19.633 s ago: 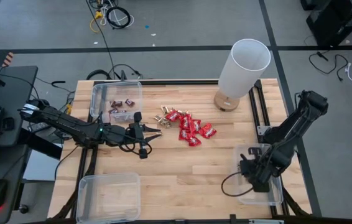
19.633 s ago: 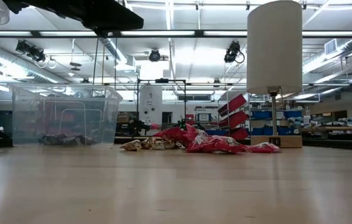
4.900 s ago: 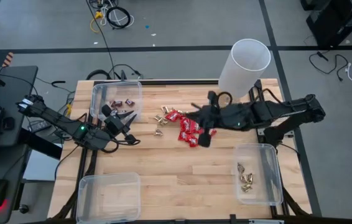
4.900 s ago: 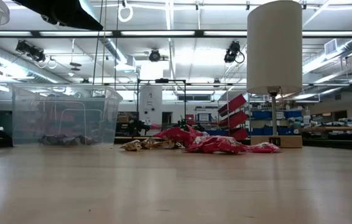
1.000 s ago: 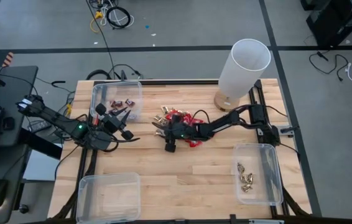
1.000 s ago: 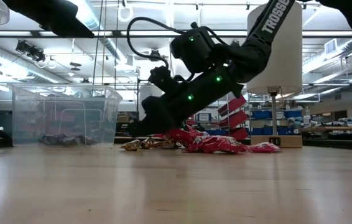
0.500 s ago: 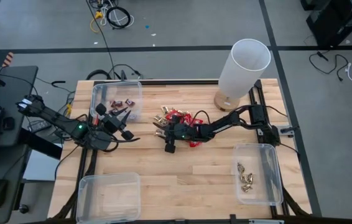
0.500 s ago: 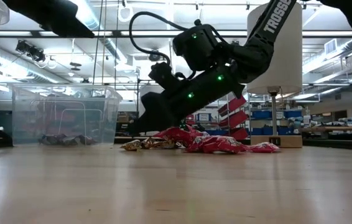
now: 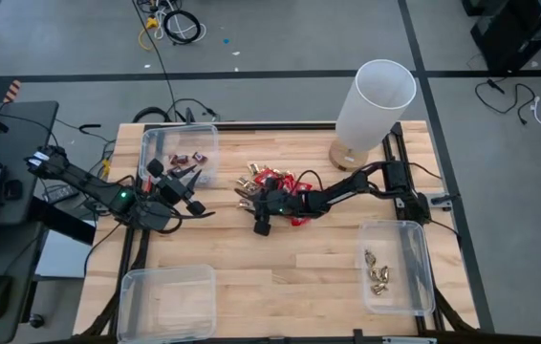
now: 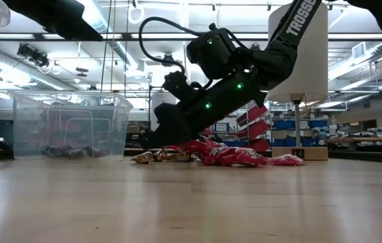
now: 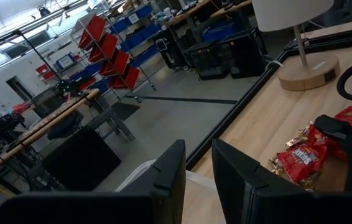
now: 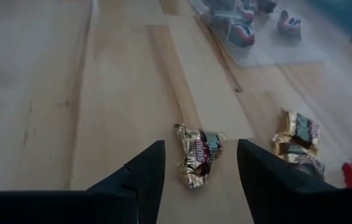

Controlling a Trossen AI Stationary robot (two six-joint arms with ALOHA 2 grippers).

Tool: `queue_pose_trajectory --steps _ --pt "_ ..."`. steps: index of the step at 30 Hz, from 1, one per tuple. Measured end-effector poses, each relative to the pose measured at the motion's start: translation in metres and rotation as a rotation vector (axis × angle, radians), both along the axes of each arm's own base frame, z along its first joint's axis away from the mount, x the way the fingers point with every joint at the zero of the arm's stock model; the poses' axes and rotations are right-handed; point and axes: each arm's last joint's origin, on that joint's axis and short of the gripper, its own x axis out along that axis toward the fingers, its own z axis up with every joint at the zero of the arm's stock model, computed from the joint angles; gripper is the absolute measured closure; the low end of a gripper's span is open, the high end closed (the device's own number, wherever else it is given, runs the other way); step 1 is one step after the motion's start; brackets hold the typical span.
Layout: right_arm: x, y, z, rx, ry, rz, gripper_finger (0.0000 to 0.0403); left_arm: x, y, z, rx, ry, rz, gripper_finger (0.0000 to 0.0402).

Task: Sort candy
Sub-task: Put the gold chocolate into the bottom right transparent bin

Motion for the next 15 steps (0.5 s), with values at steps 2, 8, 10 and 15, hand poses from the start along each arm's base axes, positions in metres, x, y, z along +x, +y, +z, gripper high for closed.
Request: queue_pose_trajectory --steps 2,8,10,15 --pt "0.0001 0.0005 0.0002 -0.024 0.004 0.009 0.0218 0.0000 0.0000 -0.0001 -0.003 -0.003 0.000 0.0319" --pt "-0.0013 0.0008 -0.0024 0.008 0.028 0.004 0.0218 -0.0002 0.0001 -0.0003 -0.007 -0.007 0.002 0.0319" --pt "-0.0022 0.0006 -0.0037 0.056 0.029 -0.034 0.0218 -0.0002 0.0001 -0.0003 -0.007 -0.007 0.001 0.0319" --pt "0.0041 0.0029 0.0023 0.109 0.030 -0.070 0.0218 -0.0002 0.0001 -0.0003 -0.007 -0.007 0.002 0.0319"
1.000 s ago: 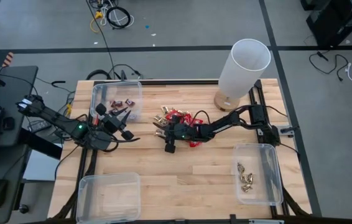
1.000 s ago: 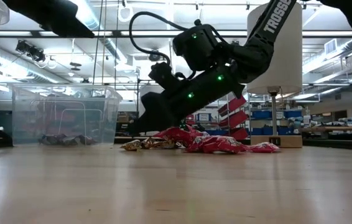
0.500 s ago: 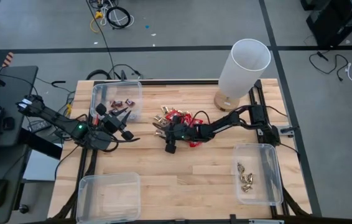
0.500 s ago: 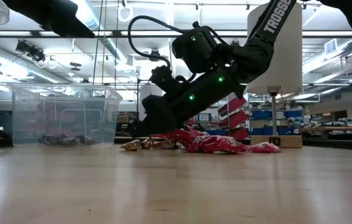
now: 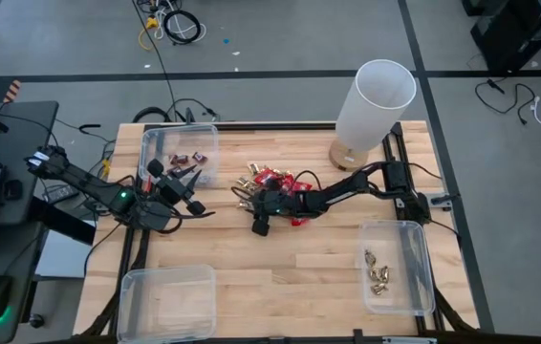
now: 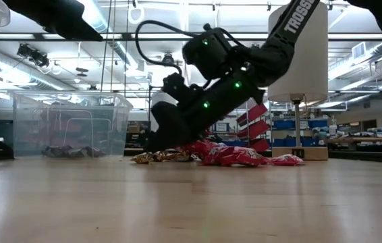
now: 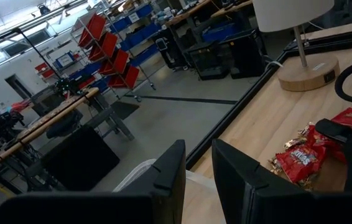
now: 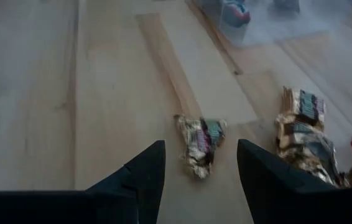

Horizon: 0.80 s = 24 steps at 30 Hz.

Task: Sort candy
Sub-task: Put the gold chocolate into the bottom right transparent bin

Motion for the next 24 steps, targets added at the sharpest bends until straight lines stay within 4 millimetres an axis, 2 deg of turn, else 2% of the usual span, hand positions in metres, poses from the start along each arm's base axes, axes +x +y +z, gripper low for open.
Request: queue_pose_trajectory --steps 7,21,24 --pt "0.012 0.001 0.013 -0.001 0.072 -0.020 0.0218 0.000 0.000 0.000 0.000 0.000 0.000 0.0319" --pt "0.011 0.001 0.013 -0.042 0.104 0.004 0.0218 0.000 0.000 0.000 0.000 0.000 0.000 0.0319" --pt "0.014 0.001 0.008 -0.045 0.092 0.005 0.0218 0.000 0.000 0.000 -0.001 -0.001 0.000 0.0319"
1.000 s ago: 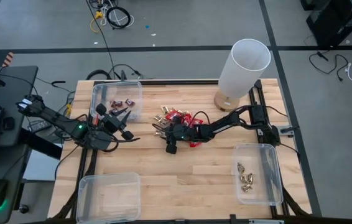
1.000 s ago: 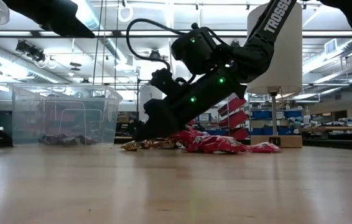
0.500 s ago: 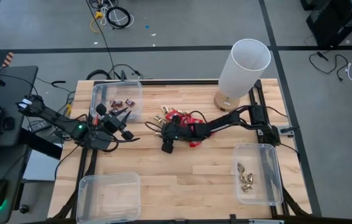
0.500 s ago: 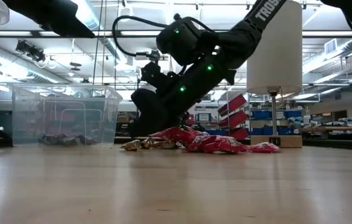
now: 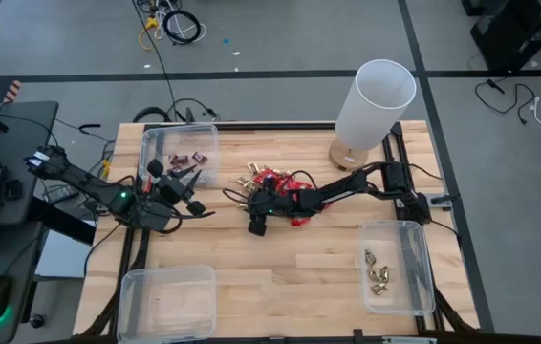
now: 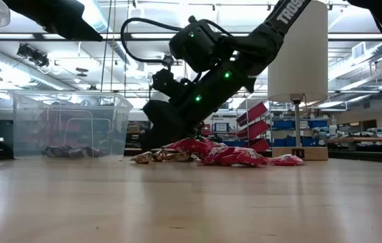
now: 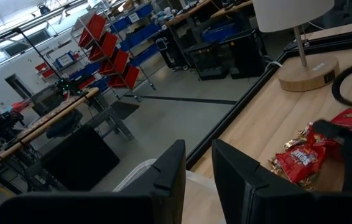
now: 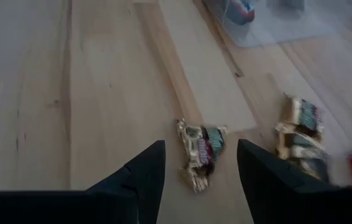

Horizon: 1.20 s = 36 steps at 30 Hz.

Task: Sort candy
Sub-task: Put the gold chocolate into the bottom right transparent bin

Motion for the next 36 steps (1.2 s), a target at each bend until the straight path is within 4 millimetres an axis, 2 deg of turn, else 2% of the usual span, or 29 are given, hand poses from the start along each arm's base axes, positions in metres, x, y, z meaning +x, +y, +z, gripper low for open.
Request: queue_pose_trajectory --steps 4,14,20,29,36 --pt "0.004 0.000 -0.021 0.037 0.007 -0.022 0.0218 0.000 0.000 0.000 -0.002 -0.003 0.000 0.0319" --pt "0.006 0.001 -0.023 0.014 0.016 -0.041 0.0224 0.000 0.000 0.000 -0.001 -0.001 0.000 0.0319" --pt "0.007 0.001 -0.023 -0.005 0.019 -0.014 0.0273 0.000 0.000 0.000 0.000 -0.001 0.000 0.0319" --pt "0.007 0.002 -0.023 0.014 0.016 0.023 0.0392 0.000 0.000 0.000 -0.001 -0.001 0.000 0.0319" --pt "0.007 0.002 -0.023 0.015 0.010 0.020 0.0401 0.000 0.000 0.000 -0.002 -0.003 0.000 0.0319"
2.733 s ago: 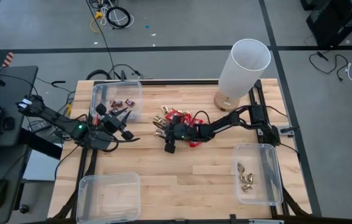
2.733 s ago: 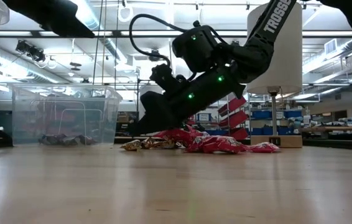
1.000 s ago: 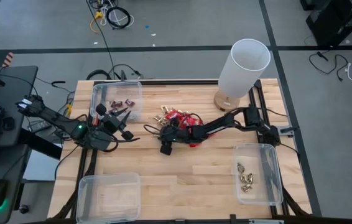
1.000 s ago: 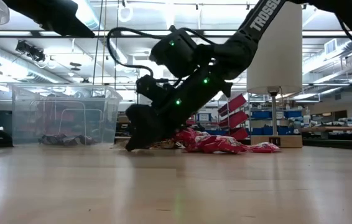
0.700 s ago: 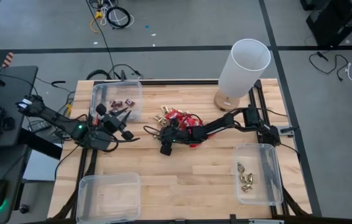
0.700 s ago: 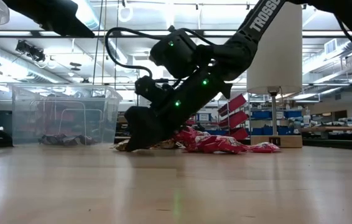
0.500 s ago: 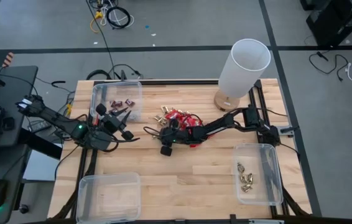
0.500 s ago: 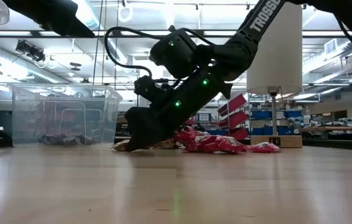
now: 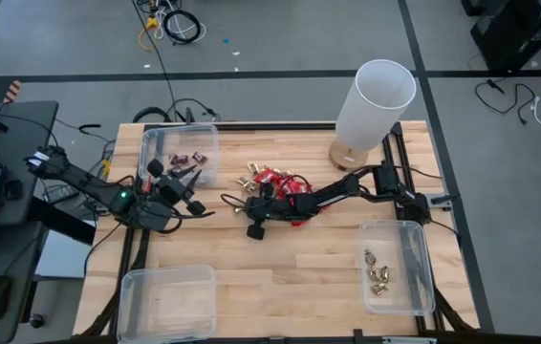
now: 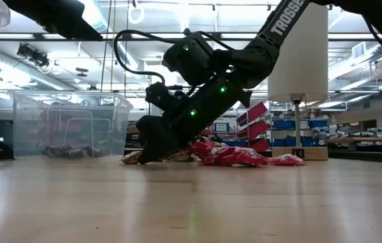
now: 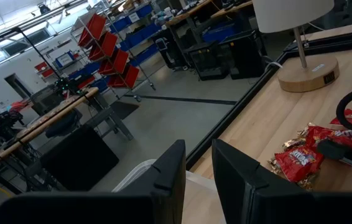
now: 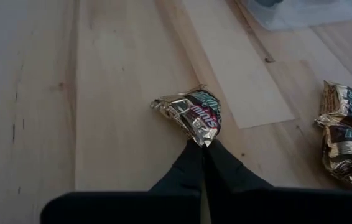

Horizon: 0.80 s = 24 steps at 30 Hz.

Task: Sort candy
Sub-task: Put the gold chocolate into the bottom right transparent bin

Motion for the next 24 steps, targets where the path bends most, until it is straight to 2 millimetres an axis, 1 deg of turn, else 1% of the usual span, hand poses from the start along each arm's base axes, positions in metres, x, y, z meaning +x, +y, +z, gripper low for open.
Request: queue_pose_trajectory --steps 2,5,9,14,20,24 --pt "-0.001 0.001 0.003 -0.005 0.010 0.006 0.0402 0.000 0.000 0.000 0.000 0.000 0.000 0.0319" --pt "-0.008 0.001 0.014 -0.009 0.077 0.003 0.0402 0.000 0.000 0.000 0.000 0.000 0.000 0.0319" --pt "-0.017 0.002 0.038 -0.014 0.127 0.009 0.0403 0.000 0.000 0.000 -0.012 -0.003 -0.016 0.0319" --pt "-0.031 0.009 0.066 -0.037 0.185 0.044 0.0403 0.001 -0.001 0.000 -0.033 -0.015 -0.029 0.0319" --pt "-0.067 0.019 0.110 -0.078 0.326 -0.002 0.0403 0.001 -0.001 0.000 -0.035 -0.014 -0.032 0.0319" --pt "-0.095 0.030 0.149 -0.076 0.336 -0.008 0.0403 0.001 -0.001 0.000 -0.039 -0.015 -0.037 0.0319"
